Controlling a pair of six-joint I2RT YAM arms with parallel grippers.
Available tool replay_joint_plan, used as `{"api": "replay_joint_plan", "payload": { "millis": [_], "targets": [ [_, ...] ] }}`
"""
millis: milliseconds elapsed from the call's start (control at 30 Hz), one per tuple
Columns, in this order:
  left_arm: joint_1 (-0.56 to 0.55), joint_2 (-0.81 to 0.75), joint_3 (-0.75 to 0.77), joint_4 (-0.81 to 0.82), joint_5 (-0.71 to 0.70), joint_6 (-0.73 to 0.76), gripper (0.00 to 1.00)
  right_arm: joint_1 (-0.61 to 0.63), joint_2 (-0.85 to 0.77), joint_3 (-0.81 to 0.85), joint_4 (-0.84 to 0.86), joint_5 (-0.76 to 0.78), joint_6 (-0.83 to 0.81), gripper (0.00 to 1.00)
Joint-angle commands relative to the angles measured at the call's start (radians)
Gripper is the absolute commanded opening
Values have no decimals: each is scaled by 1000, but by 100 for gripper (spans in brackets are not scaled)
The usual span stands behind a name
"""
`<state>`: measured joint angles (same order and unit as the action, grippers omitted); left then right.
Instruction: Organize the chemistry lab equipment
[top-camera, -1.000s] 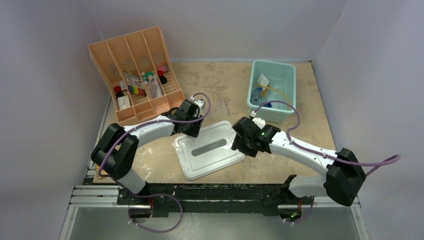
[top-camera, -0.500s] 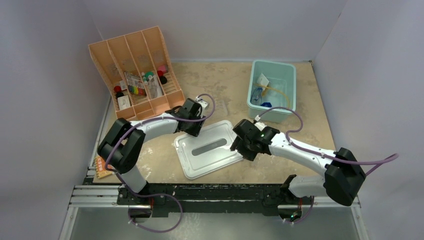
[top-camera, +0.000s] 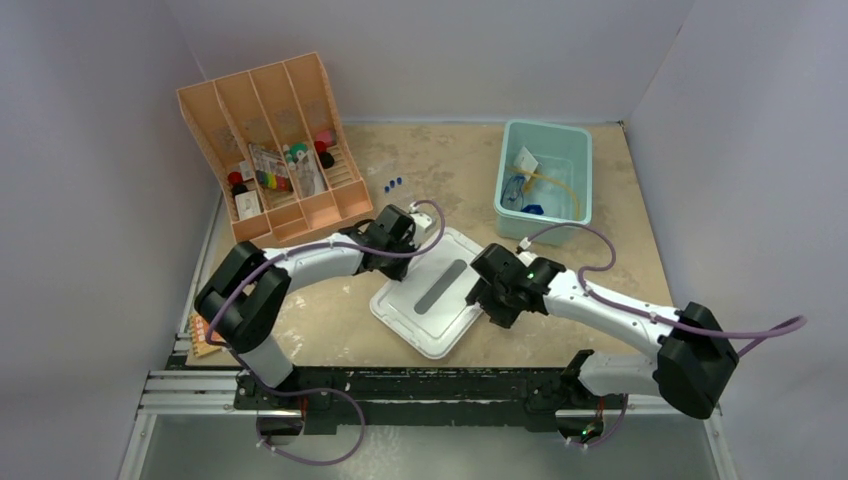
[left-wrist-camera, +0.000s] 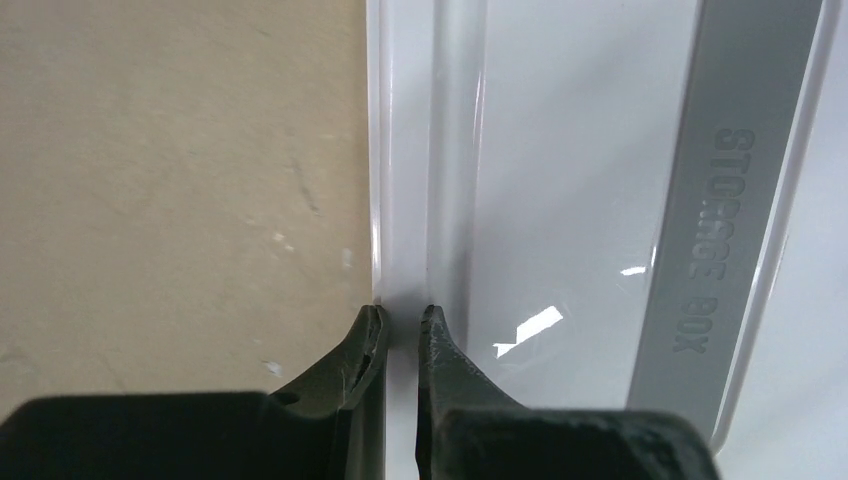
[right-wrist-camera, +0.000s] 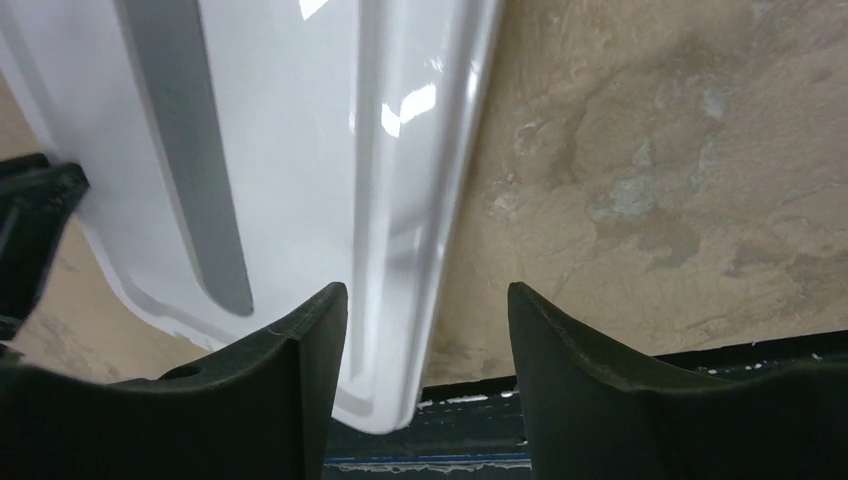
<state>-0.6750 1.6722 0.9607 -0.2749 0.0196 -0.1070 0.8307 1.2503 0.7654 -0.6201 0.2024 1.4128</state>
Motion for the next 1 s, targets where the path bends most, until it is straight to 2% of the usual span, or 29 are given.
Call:
{"api": "replay_joint_plan", "payload": {
  "millis": [0,333,633,800,967],
  "targets": [
    [-63,-68,-11,-67,81,24,0,-2,-68,-11,-97,79,91,62],
    [-69,-167,52,-106,62,-34,0,-2,-68,75,-132,111,13,65],
    [-65,-293,168,-149,6,-78,0,-8,-122,334,-237,204,-129,68],
    [-66,-304,256,-138,-60,-160,0,-51,-108,513,-293,266,-283,70],
    [-66,-241,382,-67,-105,-290,0,-195,-48,668,-272,249,-527,70]
  ]
}}
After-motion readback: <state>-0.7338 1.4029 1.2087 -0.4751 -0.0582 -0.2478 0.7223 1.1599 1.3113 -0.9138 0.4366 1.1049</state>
